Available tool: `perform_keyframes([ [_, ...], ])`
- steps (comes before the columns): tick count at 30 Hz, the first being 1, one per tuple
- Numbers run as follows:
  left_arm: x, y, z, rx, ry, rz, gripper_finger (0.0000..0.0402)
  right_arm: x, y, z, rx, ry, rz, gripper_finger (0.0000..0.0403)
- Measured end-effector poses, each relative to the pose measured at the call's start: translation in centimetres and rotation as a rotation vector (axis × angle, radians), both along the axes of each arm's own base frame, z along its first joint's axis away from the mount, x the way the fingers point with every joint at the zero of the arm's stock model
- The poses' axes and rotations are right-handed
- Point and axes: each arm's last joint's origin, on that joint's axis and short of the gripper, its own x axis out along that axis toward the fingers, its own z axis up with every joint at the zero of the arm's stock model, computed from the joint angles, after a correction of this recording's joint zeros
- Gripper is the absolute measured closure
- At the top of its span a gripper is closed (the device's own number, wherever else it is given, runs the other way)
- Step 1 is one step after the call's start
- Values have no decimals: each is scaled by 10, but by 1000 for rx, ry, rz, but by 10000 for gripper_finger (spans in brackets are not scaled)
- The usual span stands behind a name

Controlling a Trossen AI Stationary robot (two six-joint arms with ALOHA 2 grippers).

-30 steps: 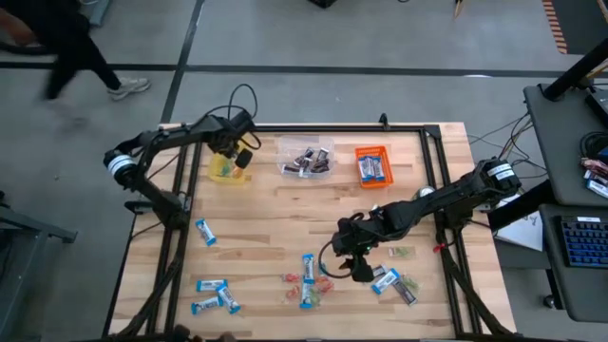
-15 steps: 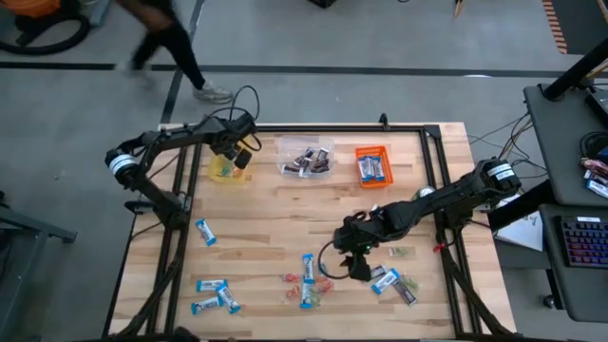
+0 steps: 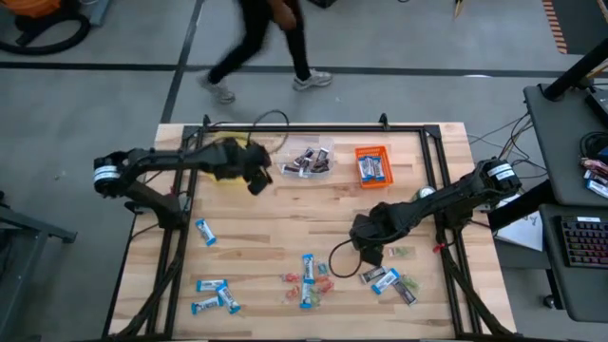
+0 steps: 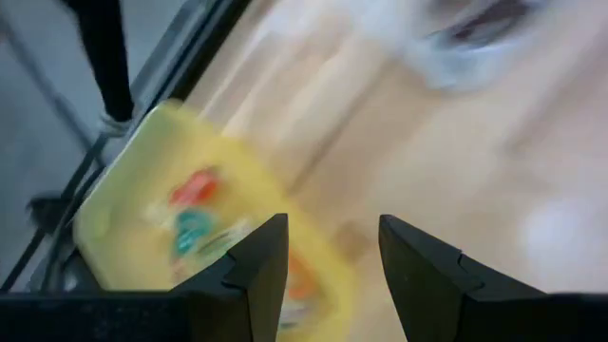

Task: Organize candy in baskets
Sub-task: Put the brown chocolate bar into the transparent bin

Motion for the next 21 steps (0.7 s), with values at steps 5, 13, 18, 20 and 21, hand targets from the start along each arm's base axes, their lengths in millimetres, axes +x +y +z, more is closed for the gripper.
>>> perform_keyframes([
  [5,12,-53,13,13,-128,-191,253,-11,-14,-13,-62,83,-85,232],
  [13,23,-120,28,8,-350,-434,253,-22,-42,-32,-97,146,-183,232],
  [18,25,-142,33,-5,-437,-508,253,-27,-49,-40,-98,160,-205,232],
  [20,25,-146,34,-9,-457,-522,253,-28,-50,-41,-99,162,-206,232],
  [21,25,-148,35,-10,-464,-525,253,-28,-50,-40,-98,161,-205,232],
])
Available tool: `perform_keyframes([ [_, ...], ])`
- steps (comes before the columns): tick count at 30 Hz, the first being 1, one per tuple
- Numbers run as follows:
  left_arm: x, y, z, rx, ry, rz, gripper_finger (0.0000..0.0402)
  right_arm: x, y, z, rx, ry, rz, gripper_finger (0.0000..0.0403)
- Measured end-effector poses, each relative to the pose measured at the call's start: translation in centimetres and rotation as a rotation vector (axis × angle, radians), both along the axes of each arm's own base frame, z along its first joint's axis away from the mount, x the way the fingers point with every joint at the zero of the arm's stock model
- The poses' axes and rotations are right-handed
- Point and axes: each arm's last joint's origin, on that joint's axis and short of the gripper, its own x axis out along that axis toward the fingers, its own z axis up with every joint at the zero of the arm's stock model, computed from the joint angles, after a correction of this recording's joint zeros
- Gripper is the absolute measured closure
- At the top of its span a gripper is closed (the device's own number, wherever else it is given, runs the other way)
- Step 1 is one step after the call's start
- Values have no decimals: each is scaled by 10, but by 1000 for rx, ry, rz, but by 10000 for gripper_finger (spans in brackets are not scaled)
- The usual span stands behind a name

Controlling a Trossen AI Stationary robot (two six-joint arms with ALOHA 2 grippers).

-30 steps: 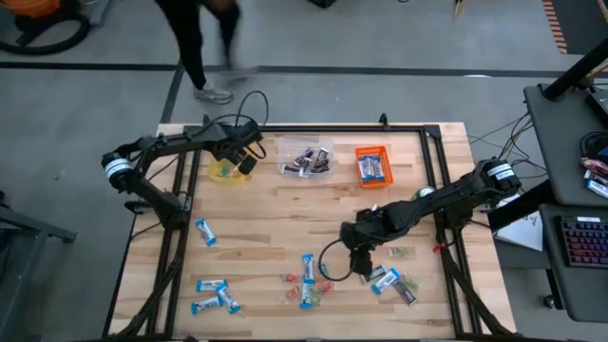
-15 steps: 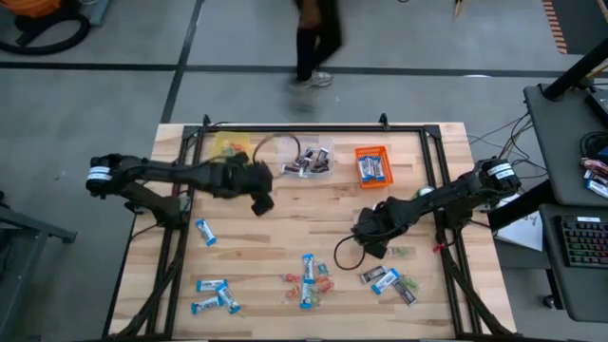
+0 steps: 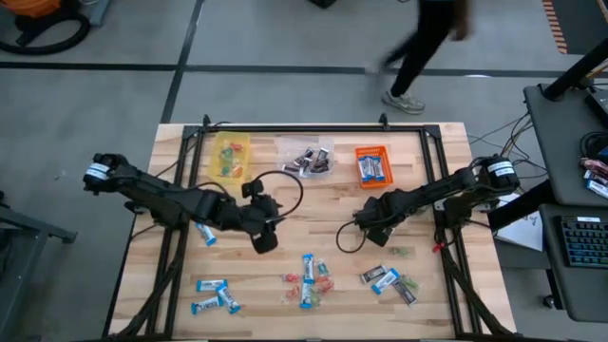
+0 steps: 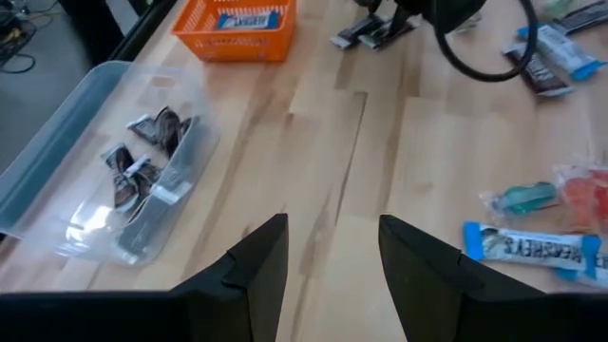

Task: Organize candy in baskets
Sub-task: Put the brown chocolate bar into the transparent bin

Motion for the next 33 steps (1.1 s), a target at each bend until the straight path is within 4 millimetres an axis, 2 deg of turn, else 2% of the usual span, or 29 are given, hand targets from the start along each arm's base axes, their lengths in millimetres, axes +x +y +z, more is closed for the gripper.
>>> perform_keyframes([
  [20,7,-3,-3,-22,-30,7,253,4,4,7,39,-45,-40,232],
  [33,11,-5,2,-39,-100,1,253,3,5,-10,63,-150,-44,232],
])
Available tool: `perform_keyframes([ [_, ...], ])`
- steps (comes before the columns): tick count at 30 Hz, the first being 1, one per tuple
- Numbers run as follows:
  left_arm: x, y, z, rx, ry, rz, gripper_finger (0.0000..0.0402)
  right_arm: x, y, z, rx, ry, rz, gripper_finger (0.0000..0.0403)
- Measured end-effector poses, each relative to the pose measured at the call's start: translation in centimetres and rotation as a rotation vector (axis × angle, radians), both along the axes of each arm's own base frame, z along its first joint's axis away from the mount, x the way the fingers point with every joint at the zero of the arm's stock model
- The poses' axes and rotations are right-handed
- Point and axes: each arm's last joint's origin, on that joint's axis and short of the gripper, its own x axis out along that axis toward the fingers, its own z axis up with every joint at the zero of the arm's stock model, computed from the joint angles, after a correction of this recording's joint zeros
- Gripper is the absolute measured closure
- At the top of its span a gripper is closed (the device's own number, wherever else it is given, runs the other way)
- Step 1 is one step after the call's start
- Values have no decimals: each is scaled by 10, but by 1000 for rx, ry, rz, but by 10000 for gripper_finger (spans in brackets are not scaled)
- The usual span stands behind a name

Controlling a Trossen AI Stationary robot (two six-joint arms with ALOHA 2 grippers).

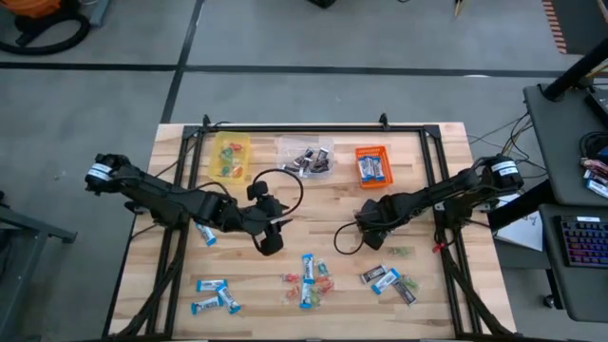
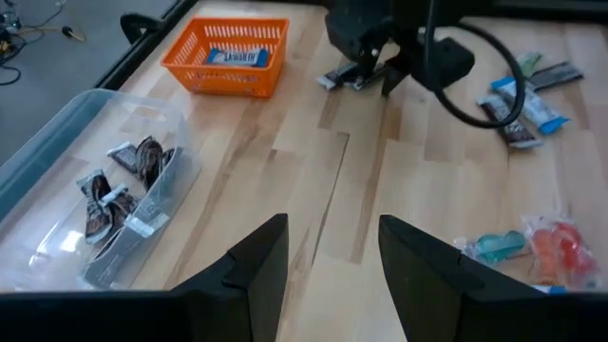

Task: Organize candy in baskets
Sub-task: Put the brown chocolate bar into the transparent bin

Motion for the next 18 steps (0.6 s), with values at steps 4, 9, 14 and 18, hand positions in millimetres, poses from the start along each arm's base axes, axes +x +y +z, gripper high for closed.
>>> perform_keyframes([
  [4,2,-1,2,-10,-33,-1,253,1,0,0,-1,-8,2,260],
  [9,2,-4,3,-16,-51,-13,253,2,0,0,-3,-19,14,359],
  [14,1,-10,4,-19,-59,-33,253,2,0,1,-2,-26,33,390],
  [18,0,-16,4,-24,-72,-54,253,3,2,9,0,-97,70,394],
])
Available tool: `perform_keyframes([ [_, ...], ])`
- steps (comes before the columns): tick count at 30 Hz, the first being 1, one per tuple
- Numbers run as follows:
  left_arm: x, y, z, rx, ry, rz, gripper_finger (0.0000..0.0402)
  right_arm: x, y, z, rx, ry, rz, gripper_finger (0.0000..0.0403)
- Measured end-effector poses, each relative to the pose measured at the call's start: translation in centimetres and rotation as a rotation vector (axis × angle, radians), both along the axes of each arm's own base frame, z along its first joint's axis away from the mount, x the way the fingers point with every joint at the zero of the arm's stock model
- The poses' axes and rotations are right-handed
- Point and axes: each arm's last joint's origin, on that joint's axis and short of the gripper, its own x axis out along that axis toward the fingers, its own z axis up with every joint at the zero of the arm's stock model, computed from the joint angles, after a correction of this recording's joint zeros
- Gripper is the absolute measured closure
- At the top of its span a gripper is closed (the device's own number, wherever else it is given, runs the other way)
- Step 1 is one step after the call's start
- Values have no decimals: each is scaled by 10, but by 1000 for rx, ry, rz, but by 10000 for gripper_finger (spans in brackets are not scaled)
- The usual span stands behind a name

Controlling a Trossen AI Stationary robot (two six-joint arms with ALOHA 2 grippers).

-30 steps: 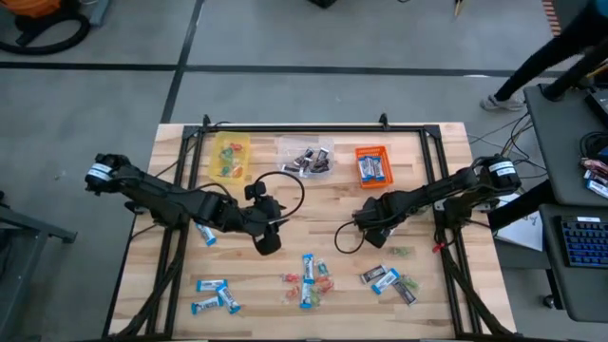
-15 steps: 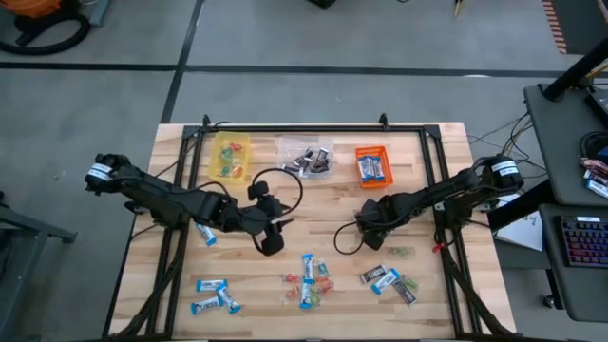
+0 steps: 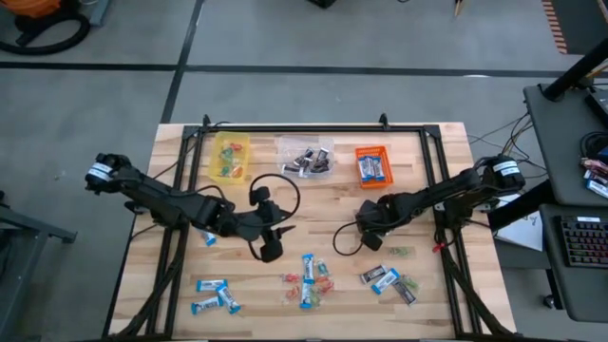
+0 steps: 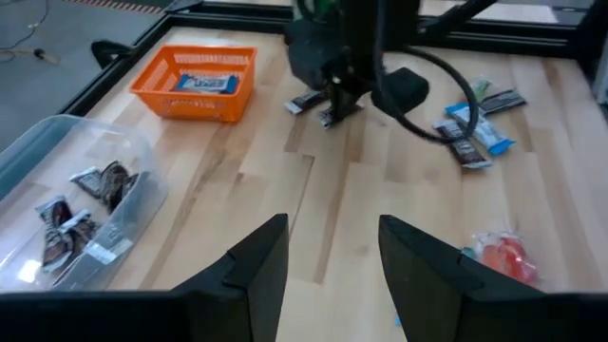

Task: Organize candy in baskets
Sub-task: Put the brown chocolate bar into the transparent bin

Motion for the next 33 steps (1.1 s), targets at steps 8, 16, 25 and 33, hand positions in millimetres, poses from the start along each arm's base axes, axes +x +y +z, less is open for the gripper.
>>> perform_keyframes([
  [8,-6,-15,-21,24,-87,-88,253,10,4,38,32,-343,102,394],
  [16,-16,-13,-52,-7,-234,-106,253,39,11,66,58,-767,314,394],
  [25,-27,-10,-59,-42,-452,-173,253,74,25,80,133,-1241,667,394],
  [33,-28,-13,-63,-75,-561,-290,253,87,31,86,110,-1455,832,394],
])
